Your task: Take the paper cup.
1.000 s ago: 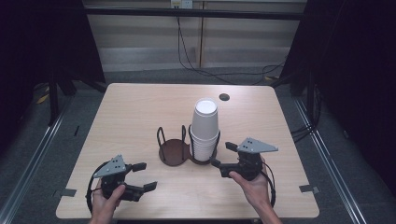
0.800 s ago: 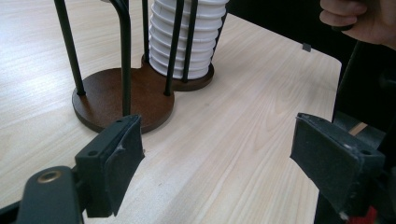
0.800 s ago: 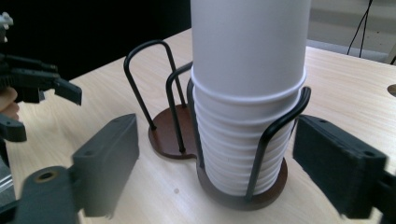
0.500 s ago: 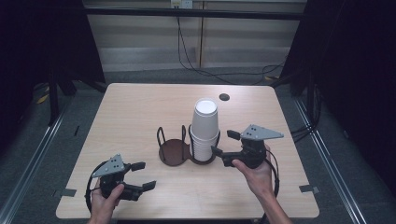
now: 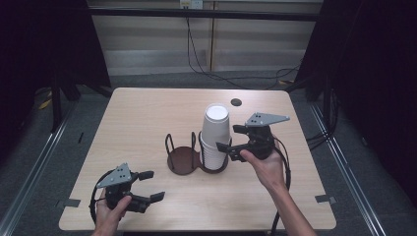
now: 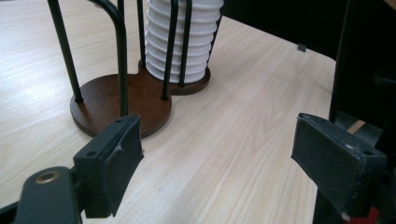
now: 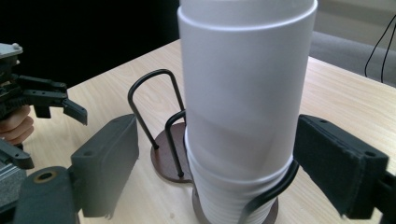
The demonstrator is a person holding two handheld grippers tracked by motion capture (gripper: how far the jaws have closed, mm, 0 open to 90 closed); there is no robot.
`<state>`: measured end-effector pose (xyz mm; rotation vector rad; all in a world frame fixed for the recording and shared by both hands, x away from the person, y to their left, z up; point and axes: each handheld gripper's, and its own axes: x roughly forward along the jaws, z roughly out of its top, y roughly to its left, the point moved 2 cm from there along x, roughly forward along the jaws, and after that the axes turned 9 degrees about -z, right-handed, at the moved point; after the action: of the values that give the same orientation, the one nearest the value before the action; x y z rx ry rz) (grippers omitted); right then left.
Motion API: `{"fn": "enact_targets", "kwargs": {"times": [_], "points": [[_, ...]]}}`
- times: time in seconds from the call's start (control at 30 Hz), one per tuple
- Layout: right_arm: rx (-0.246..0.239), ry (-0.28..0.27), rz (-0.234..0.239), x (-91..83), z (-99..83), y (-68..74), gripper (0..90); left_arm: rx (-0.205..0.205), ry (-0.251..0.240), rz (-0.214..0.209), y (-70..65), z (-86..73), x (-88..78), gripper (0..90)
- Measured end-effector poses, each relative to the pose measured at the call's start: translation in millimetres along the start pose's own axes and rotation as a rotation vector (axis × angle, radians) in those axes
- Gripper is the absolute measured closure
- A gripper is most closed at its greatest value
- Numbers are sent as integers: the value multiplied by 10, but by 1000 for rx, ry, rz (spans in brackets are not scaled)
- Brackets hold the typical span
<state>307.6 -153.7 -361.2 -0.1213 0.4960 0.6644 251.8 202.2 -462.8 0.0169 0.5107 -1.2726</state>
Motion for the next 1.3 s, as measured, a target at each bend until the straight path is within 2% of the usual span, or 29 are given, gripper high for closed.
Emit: {"fn": "enact_targets", "kwargs": {"times": [0.1, 0.17, 0.27, 0.37, 0.47, 0.6, 0.77, 0.87, 1.0, 1.17, 1.3], "points": [[11, 21, 34, 45, 59, -35, 146, 3, 0, 7, 3, -1, -7, 160], [21, 56, 55, 105, 112, -79, 145, 7, 0, 11, 7, -2, -8, 160], [13, 58, 41, 131, 143, -95, 146, 12, 0, 14, 11, -5, -8, 161], [14, 59, 29, 162, 206, -129, 145, 37, 0, 39, 7, -16, -4, 161], [12, 58, 35, 179, 229, -144, 145, 36, 4, 35, 8, -19, 1, 161], [-9, 81, 19, 245, 286, -133, 145, 44, 12, 66, 11, -30, 12, 161], [-17, 99, 27, 310, 371, -150, 145, 24, 20, 65, 13, -36, 27, 161], [-25, 106, 33, 345, 412, -150, 145, 8, 17, 79, 34, -30, 25, 160], [-27, 105, 39, 374, 445, -148, 145, -3, 10, 68, 45, -35, 20, 160], [-33, 120, 49, 430, 471, -128, 145, -2, 17, 85, 47, -38, 24, 160], [-42, 121, 45, 450, 491, -115, 147, 5, 21, 68, 31, -40, 35, 161]]}}
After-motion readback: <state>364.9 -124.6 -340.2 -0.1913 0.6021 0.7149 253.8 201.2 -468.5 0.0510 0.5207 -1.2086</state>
